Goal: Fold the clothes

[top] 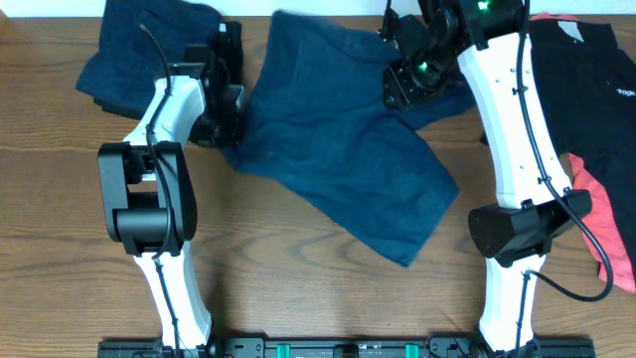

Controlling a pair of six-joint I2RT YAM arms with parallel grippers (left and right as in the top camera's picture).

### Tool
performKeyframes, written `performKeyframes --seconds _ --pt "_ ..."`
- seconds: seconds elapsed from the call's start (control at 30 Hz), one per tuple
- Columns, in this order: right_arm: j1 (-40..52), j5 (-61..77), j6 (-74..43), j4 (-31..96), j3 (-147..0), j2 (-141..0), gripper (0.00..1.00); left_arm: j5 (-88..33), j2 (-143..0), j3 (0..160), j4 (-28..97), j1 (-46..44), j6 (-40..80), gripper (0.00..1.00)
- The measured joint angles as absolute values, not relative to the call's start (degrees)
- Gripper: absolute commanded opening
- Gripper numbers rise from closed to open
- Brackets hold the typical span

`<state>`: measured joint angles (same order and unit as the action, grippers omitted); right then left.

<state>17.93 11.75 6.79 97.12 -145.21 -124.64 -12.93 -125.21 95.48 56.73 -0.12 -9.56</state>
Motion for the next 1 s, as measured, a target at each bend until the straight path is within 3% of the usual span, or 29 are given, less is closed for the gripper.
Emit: performKeyframes --seconds 0.27,0.7,1.0 --pt "19.4 10.9 6.2 97.2 -144.9 -124.6 0.52 -13.0 -124.0 95.5 72.2 -0.1 0.1 0.06" --pt "20.1 4.8 0.7 97.0 -142.7 -115.2 0.64 -12.6 -117.9 95.5 73.9 -0.2 4.2 0.06" --pt "20.1 3.7 -5.5 96.9 -119.9 -94.8 0.67 -11.6 -108.5 95.6 74.1 -0.3 4.5 0.06"
